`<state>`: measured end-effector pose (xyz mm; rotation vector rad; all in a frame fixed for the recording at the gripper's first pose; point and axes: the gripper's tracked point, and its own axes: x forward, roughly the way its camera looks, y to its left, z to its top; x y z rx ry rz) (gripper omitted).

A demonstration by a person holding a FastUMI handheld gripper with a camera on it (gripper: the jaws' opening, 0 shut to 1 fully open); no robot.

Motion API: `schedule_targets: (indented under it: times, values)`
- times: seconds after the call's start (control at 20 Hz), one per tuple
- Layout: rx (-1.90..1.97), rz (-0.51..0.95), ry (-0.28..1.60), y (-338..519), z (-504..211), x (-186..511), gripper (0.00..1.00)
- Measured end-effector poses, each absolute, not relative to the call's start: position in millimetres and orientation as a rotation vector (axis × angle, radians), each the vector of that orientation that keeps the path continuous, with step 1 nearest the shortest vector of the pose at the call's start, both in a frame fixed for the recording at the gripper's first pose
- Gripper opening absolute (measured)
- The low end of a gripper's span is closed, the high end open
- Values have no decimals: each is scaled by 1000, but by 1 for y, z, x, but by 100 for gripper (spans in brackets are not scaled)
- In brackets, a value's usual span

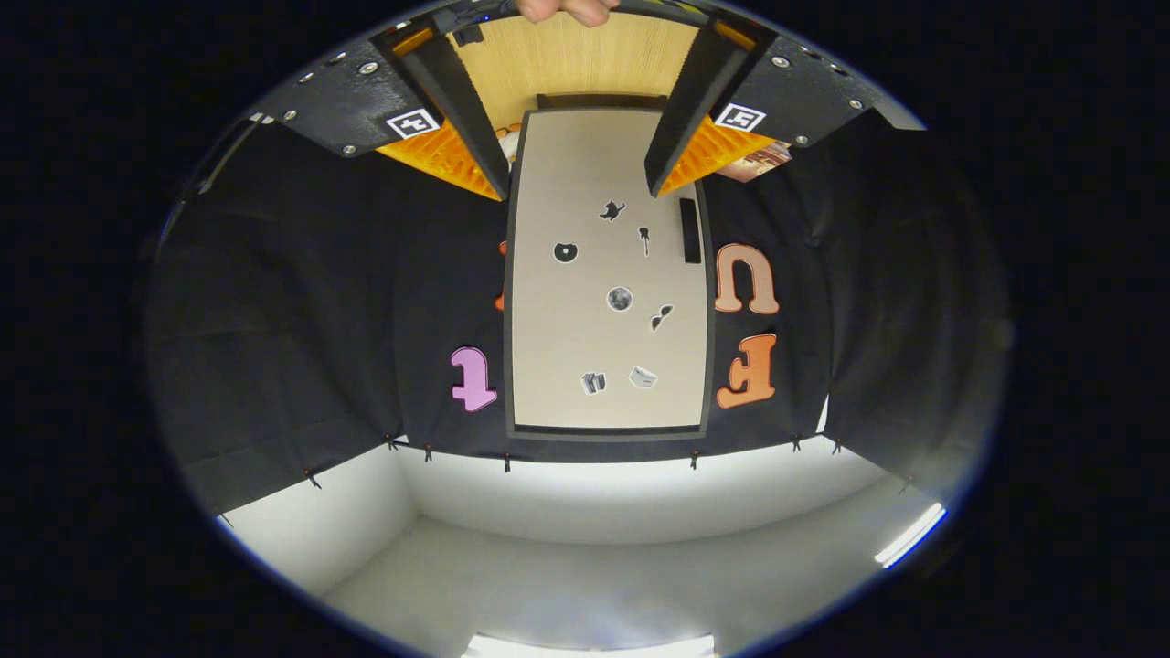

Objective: Open the shoe cabinet door, grab the shoes and put them into the shoe cabinet, then close the shoe cabinet door.

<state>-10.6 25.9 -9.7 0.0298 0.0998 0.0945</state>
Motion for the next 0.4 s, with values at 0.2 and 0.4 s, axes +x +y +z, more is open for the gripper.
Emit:
schedule_targets:
  times: [0.2, 0.4]
  values:
    - [39, 120, 120, 39, -14, -26, 94]
    - [48, 107, 113, 39, -11, -32, 94]
